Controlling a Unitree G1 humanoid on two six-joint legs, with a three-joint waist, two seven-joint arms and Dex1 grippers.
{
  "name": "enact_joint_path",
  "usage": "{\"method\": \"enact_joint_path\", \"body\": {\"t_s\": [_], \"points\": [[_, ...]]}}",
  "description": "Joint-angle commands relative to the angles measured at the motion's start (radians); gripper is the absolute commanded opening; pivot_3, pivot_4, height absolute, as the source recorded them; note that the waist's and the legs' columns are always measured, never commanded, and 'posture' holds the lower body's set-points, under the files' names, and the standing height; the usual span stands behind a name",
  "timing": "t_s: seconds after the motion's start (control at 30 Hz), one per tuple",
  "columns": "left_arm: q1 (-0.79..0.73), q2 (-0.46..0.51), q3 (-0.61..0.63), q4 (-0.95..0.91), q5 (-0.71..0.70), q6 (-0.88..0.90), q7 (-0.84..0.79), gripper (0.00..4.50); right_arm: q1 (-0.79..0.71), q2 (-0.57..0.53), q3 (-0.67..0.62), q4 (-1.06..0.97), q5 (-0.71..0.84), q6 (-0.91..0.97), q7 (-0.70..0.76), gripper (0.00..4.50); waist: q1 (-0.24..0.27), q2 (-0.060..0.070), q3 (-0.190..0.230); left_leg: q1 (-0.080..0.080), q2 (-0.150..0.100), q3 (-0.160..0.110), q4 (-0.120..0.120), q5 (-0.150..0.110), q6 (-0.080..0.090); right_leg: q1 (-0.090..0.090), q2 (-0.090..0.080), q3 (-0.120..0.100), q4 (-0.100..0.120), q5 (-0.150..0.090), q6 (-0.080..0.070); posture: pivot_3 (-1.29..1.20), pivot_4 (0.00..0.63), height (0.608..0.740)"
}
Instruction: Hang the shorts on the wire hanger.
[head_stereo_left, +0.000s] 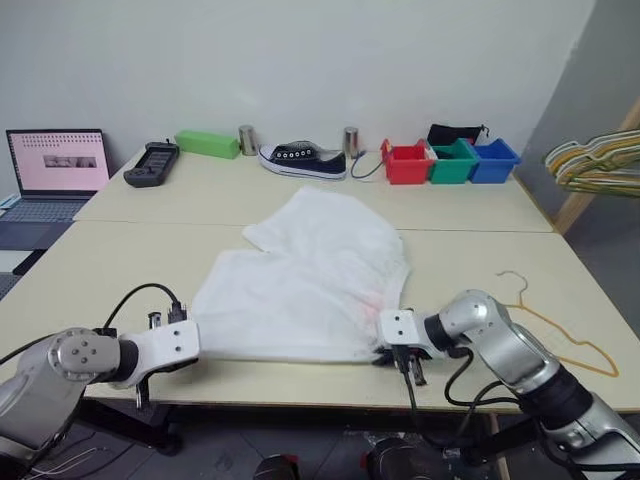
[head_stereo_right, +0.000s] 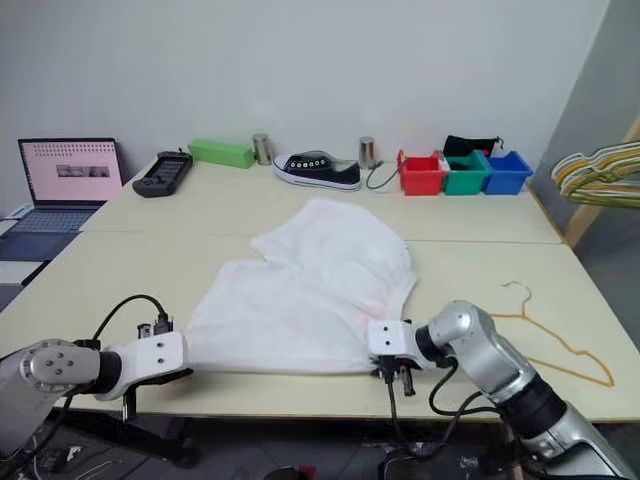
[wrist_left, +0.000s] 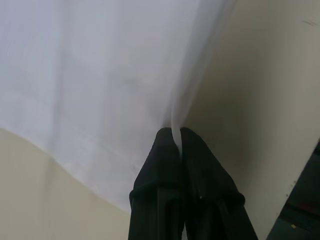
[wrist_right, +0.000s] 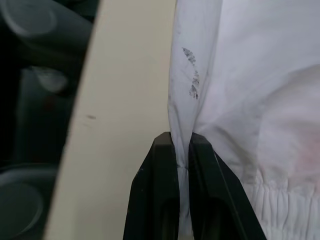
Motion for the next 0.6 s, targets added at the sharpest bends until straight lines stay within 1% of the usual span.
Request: {"method": "enact_joint_path", "body": {"t_s": [0.03,0.17,0.33,0.47,0.6], "points": [[-0.011,0.013,0.011,0.03,0.03,-0.005,-0.009,0.0,0.01,-0.054,0.006,-0.061,0.051,0.085,0.042,0.32,0.002,0.0,0.0,0.0,0.0,0.0,0.0,-0.002,0.0,0.0,0.0,0.0,0.0,0.0,0.0,-0.06,0.058,0.74],[-0.004,0.032,-0.001,0.02,0.029,-0.005,-0.051,0.0,-0.006,-0.057,0.013,-0.046,0.092,0.122,0.034,0.32,0.002,0.0,0.0,0.0,0.0,0.001,0.0,-0.006,0.001,0.0,0.001,0.0,0.0,-0.002,-0.001,-0.06,0.058,0.74],[0.042,0.066,0.019,0.005,0.026,-0.007,-0.095,0.0,-0.026,-0.06,0.014,-0.034,0.14,0.162,0.039,0.32,-0.002,0.0,0.001,0.0,0.0,0.001,0.0,-0.006,0.001,0.0,0.001,0.001,-0.001,-0.003,-0.001,-0.06,0.064,0.74],[0.082,0.086,0.038,-0.019,0.013,0.014,-0.125,0.0,-0.042,-0.054,0.026,0.009,0.145,0.125,0.024,0.32,-0.009,0.001,0.001,0.001,0.001,0.003,0.0,-0.007,0.001,-0.001,0.001,0.002,-0.001,-0.003,-0.001,-0.05,0.06,0.74],[0.098,0.081,0.046,-0.022,0.022,0.016,-0.118,0.0,-0.052,-0.055,0.041,0.03,0.151,0.097,0.025,0.32,-0.009,0.001,0.001,0.001,0.001,0.003,0.0,-0.007,0.001,-0.001,0.001,0.002,-0.001,-0.003,-0.001,-0.05,0.058,0.74]]}}
